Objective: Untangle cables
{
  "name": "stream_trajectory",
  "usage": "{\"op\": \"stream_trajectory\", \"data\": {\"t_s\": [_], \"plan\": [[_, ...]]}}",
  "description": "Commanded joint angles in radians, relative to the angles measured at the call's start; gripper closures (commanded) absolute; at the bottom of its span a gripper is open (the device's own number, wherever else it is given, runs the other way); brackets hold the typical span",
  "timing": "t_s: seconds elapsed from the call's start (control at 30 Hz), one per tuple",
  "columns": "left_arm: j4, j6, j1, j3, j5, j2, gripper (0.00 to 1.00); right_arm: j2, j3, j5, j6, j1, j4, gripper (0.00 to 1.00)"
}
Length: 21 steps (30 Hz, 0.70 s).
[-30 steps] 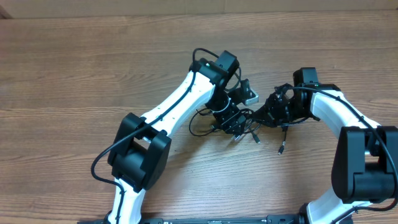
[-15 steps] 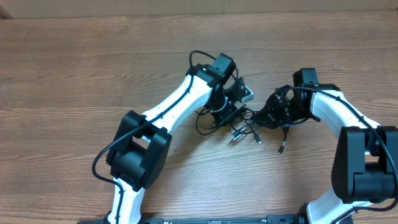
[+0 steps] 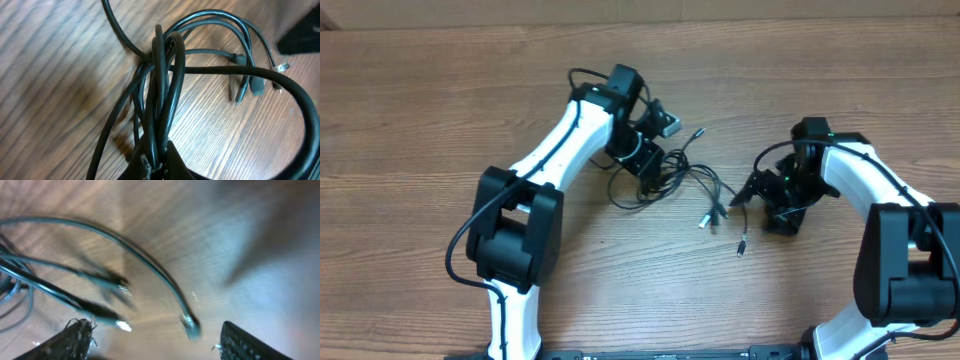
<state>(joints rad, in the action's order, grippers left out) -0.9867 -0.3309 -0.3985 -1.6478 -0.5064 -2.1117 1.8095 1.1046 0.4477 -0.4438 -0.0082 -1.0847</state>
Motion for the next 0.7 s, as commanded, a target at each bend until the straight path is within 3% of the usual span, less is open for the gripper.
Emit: {"op": "stream_trajectory", "data": {"t_s": [0.0, 0.1, 0.23, 0.3, 0.37, 0.43, 0.67], "plan": [[-0.019, 0.017, 0.011, 0.005, -0.019, 0.022, 0.96, -0.001, 0.135, -0.043, 0.032, -0.032, -0.085, 0.18], [-0.023, 0.016, 0.014, 0.005, -0.033, 0.022, 0.96, -0.001, 0.259, 0.023, 0.152, -0.033, -0.188, 0.18], [-0.022, -0.004, 0.014, 0.005, -0.109, 0.022, 0.96, -0.001, 0.369, 0.278, 0.296, -0.026, -0.230, 0.20], [-0.021, -0.014, 0.014, 0.005, -0.142, 0.022, 0.96, -0.001, 0.382, 0.354, 0.269, -0.025, -0.181, 0.29], [-0.018, -0.013, 0.014, 0.005, -0.149, 0.022, 0.96, -0.001, 0.381, 0.361, 0.164, -0.024, -0.106, 0.50], [-0.019, -0.013, 0.014, 0.005, -0.149, 0.022, 0.96, -0.001, 0.373, 0.357, 0.079, -0.019, -0.041, 0.64], [-0.015, 0.018, 0.012, 0.013, -0.148, 0.022, 0.96, -0.001, 0.338, 0.271, -0.076, 0.067, 0.076, 0.70]]}}
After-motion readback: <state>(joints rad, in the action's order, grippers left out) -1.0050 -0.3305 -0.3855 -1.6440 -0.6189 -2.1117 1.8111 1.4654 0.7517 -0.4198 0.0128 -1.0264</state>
